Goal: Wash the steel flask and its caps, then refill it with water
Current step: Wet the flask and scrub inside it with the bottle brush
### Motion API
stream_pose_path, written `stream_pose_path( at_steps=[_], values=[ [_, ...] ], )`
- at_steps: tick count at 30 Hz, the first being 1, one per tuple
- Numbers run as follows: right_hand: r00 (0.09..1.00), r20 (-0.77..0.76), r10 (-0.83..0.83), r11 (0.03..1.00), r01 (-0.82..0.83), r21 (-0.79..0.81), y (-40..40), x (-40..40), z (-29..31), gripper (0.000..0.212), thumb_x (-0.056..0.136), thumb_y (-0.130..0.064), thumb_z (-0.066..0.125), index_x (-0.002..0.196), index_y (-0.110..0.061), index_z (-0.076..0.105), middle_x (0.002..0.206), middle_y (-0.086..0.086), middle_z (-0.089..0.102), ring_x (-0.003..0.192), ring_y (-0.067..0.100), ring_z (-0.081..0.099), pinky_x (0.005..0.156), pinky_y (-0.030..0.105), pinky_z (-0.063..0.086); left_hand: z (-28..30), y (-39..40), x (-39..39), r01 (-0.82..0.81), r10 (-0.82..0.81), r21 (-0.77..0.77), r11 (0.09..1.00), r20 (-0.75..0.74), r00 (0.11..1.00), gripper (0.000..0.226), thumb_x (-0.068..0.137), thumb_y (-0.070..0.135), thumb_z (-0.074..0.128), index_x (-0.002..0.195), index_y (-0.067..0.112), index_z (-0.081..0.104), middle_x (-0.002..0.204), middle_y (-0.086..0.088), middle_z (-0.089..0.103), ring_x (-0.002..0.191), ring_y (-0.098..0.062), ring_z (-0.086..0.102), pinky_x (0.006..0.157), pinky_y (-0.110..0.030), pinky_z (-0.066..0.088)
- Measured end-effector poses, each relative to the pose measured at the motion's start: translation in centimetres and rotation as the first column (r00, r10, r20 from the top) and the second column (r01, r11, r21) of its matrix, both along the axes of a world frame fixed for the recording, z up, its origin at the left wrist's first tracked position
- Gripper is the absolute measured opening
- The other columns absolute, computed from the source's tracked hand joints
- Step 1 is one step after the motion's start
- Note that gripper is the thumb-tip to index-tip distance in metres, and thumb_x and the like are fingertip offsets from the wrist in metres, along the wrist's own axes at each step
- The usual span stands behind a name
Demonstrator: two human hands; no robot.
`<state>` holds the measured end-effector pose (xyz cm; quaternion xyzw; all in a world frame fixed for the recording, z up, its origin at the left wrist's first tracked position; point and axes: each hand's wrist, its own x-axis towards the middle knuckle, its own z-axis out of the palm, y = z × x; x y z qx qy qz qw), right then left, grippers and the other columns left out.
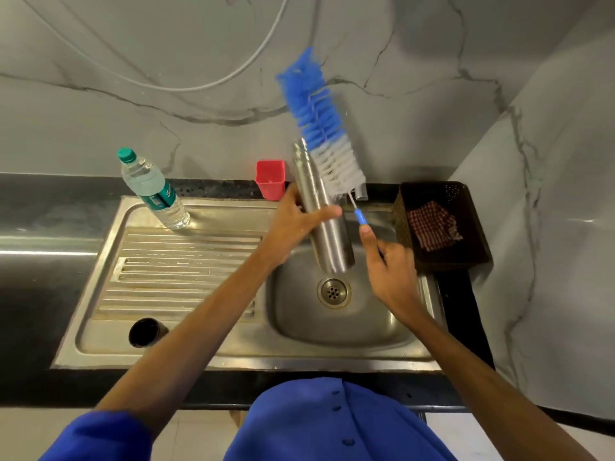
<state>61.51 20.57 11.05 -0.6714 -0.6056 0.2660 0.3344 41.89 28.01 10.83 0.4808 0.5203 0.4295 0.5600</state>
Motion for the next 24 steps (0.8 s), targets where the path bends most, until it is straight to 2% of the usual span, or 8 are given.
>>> stream_pose_path(
  at_steps=[3,7,9,12,15,19,21,24],
  values=[
    [0.998,0.066,-0.021,1.000,0.020,0.012,0.0,1.3,0.0,0.068,0.105,-0.058,0.045,0.053,-0.015,0.032,0.043,-0.006,0.034,0.041,0.011,0.032,0.045,0.028,0.026,-1.0,-0.1,0.0,0.009,-0.009,0.001,1.000,-0.044,0.999,0.096,0.061,0.054,0.096,0.140,0.018,0.055,0.128,-0.002,0.072,0.114,-0.019,0.073,0.099,-0.047,0.060],
    [0.990,0.117,0.074,0.997,-0.074,-0.001,-2.4,2.9,-0.8,0.065,0.106,-0.053,0.047,0.054,-0.020,0.028,0.045,-0.005,0.030,0.042,0.011,0.030,0.045,0.032,0.026,0.6,2.0,-2.4,-0.124,0.123,-0.002,0.992,0.077,0.989,0.059,0.085,0.033,0.086,0.133,0.010,0.061,0.116,-0.004,0.078,0.106,-0.024,0.077,0.095,-0.048,0.062],
    [0.994,0.092,0.067,0.998,-0.068,0.006,-2.3,2.3,-1.2,0.065,0.106,-0.052,0.048,0.054,-0.020,0.027,0.045,-0.007,0.028,0.042,0.011,0.027,0.045,0.033,0.024,1.4,1.8,-2.2,-0.106,0.106,-0.008,0.994,0.122,0.987,0.050,0.090,0.027,0.080,0.133,0.011,0.061,0.117,-0.005,0.077,0.107,-0.026,0.077,0.092,-0.047,0.062],
    [1.000,-0.026,-0.009,1.000,0.009,0.000,-0.7,1.0,-0.8,0.066,0.106,-0.052,0.049,0.052,-0.019,0.029,0.043,-0.009,0.029,0.042,0.009,0.028,0.045,0.034,0.026,0.7,-0.1,-0.6,0.037,-0.037,-0.011,0.999,0.054,0.998,0.040,0.095,0.028,0.075,0.131,0.013,0.062,0.121,-0.008,0.076,0.110,-0.027,0.075,0.096,-0.049,0.062],
    [0.999,-0.042,0.001,1.000,0.000,0.015,-0.6,0.9,-0.4,0.066,0.106,-0.051,0.050,0.052,-0.018,0.031,0.043,-0.008,0.030,0.042,0.009,0.029,0.044,0.031,0.025,0.6,-1.2,0.5,-0.011,0.020,-0.047,0.999,0.196,0.980,0.026,0.106,0.028,0.061,0.129,0.016,0.062,0.115,-0.002,0.079,0.111,-0.027,0.075,0.091,-0.044,0.062],
    [0.996,0.033,0.078,0.997,-0.077,-0.026,-3.8,2.2,-2.3,0.065,0.106,-0.054,0.047,0.052,-0.023,0.030,0.044,-0.007,0.030,0.041,0.008,0.030,0.043,0.037,0.029,3.3,2.1,-0.8,-0.327,0.404,-0.245,0.913,0.434,0.805,0.046,0.107,0.045,0.048,0.141,0.017,0.059,0.124,-0.008,0.077,0.114,-0.029,0.074,0.090,-0.046,0.063],
    [0.995,0.058,0.078,0.995,-0.075,-0.058,-4.2,2.2,-3.1,0.067,0.105,-0.058,0.045,0.053,-0.019,0.032,0.044,-0.005,0.032,0.042,0.009,0.032,0.044,0.039,0.031,3.6,3.5,-1.8,-0.401,0.449,-0.209,0.892,0.510,0.734,0.063,0.100,0.056,0.055,0.146,0.012,0.055,0.133,-0.016,0.071,0.118,-0.033,0.072,0.096,-0.051,0.060],
    [0.999,0.022,0.027,0.999,-0.027,-0.026,-2.0,1.1,-2.4,0.069,0.105,-0.057,0.046,0.052,-0.016,0.030,0.044,-0.005,0.028,0.042,0.009,0.027,0.045,0.036,0.025,3.1,1.8,-0.2,-0.301,0.361,-0.200,0.933,0.486,0.796,0.064,0.098,0.042,0.070,0.150,0.012,0.049,0.137,-0.018,0.068,0.124,-0.036,0.068,0.106,-0.057,0.054]
  ],
)
